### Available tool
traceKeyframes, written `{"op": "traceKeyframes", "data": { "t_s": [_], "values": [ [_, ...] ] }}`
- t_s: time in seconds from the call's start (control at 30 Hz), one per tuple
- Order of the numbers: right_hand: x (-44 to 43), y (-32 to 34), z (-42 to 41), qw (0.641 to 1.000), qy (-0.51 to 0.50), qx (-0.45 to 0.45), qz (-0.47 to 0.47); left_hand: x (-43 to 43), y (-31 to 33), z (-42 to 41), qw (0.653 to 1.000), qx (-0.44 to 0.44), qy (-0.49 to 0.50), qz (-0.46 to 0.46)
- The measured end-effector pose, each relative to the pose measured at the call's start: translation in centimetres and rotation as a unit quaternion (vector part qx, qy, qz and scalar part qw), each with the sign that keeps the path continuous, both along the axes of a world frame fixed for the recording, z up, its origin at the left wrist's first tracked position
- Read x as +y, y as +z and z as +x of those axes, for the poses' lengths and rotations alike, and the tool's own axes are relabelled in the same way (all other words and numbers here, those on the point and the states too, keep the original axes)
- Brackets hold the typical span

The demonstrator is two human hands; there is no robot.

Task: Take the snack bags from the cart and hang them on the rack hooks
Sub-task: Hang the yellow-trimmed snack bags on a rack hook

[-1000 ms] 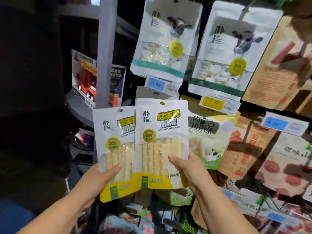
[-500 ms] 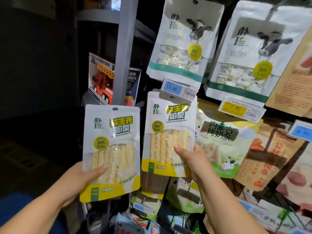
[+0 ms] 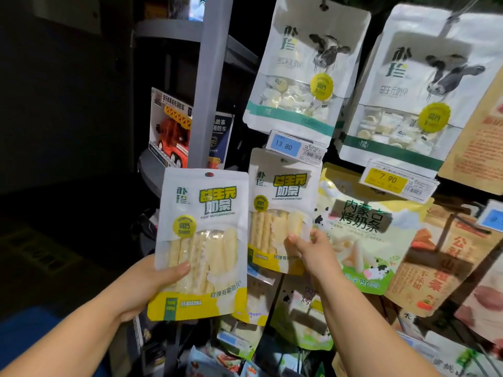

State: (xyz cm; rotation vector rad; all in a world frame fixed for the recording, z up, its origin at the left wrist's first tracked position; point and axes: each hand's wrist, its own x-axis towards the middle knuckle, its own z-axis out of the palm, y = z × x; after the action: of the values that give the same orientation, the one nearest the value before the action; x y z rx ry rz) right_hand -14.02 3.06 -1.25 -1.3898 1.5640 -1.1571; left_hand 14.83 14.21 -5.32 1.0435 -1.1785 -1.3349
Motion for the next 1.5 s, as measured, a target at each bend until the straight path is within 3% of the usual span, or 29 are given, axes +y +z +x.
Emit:
{"op": "traceKeyframes", "data": {
  "t_s": [0.13, 0.2, 0.33, 0.43, 0.67, 1.1, 1.5],
  "values": [
    [1.5, -0.2, 0.2, 0.991, -0.076, 0.033, -0.104, -1.6, 0.2, -1.5, 1.000, -0.004, -0.026, 0.013],
    [2.2, -0.1, 0.6, 0.990, -0.028, 0.018, -0.135, -2.3, 0.4, -2.4, 0.999, -0.004, -0.032, 0.019],
    [3.8, 0.5, 1.3, 0.987, 0.149, -0.029, -0.053, -3.8, 0.9, -4.0, 0.998, -0.004, -0.066, 0.018],
    [4.0, -0.1, 1.3, 0.980, 0.193, -0.040, -0.013, -4.9, 1.1, -4.9, 0.996, -0.005, -0.088, 0.018],
    [4.3, 0.6, 0.5, 0.979, 0.176, -0.057, -0.086, -6.4, 1.8, -6.1, 0.992, 0.002, -0.128, -0.007],
    [3.2, 1.3, 1.1, 0.989, 0.097, -0.014, -0.110, -8.6, 2.3, -7.1, 0.995, 0.060, -0.077, 0.008],
    [0.6, 0.7, 1.8, 0.994, 0.041, 0.049, -0.084, -12.2, 0.7, -7.9, 0.999, -0.007, 0.025, 0.021]
  ]
}}
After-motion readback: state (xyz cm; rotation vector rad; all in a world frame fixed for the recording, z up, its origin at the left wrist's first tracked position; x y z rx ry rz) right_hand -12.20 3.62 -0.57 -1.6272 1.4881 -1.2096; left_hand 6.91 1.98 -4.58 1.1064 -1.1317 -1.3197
